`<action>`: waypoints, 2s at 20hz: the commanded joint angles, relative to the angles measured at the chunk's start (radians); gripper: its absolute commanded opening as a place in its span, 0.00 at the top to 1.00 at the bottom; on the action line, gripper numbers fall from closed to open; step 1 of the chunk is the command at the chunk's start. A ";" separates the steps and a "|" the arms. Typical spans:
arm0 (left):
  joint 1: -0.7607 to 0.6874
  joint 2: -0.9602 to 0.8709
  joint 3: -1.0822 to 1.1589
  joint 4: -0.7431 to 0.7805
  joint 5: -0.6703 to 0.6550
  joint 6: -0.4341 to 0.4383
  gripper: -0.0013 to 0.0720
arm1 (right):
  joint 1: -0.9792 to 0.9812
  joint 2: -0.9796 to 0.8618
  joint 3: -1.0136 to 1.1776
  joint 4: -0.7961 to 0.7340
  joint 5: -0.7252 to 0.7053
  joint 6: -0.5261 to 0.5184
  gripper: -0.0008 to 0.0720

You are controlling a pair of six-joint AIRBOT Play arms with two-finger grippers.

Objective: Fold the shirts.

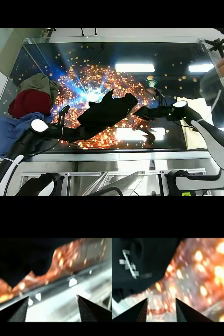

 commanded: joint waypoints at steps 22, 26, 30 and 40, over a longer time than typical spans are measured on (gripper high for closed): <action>-0.139 -0.280 0.163 -0.040 0.163 0.052 0.96 | 0.179 -0.279 0.240 0.162 -0.035 -0.063 0.96; -0.031 -0.111 0.163 -0.041 0.087 0.051 0.96 | 0.172 -0.237 0.240 0.161 0.013 -0.089 0.96; 0.151 0.126 0.165 -0.050 -0.018 0.052 0.96 | 0.091 -0.042 0.248 0.161 0.198 -0.097 0.96; 0.407 0.577 0.717 -0.049 -0.191 0.049 0.96 | -0.024 0.812 0.399 0.175 0.306 -0.041 0.96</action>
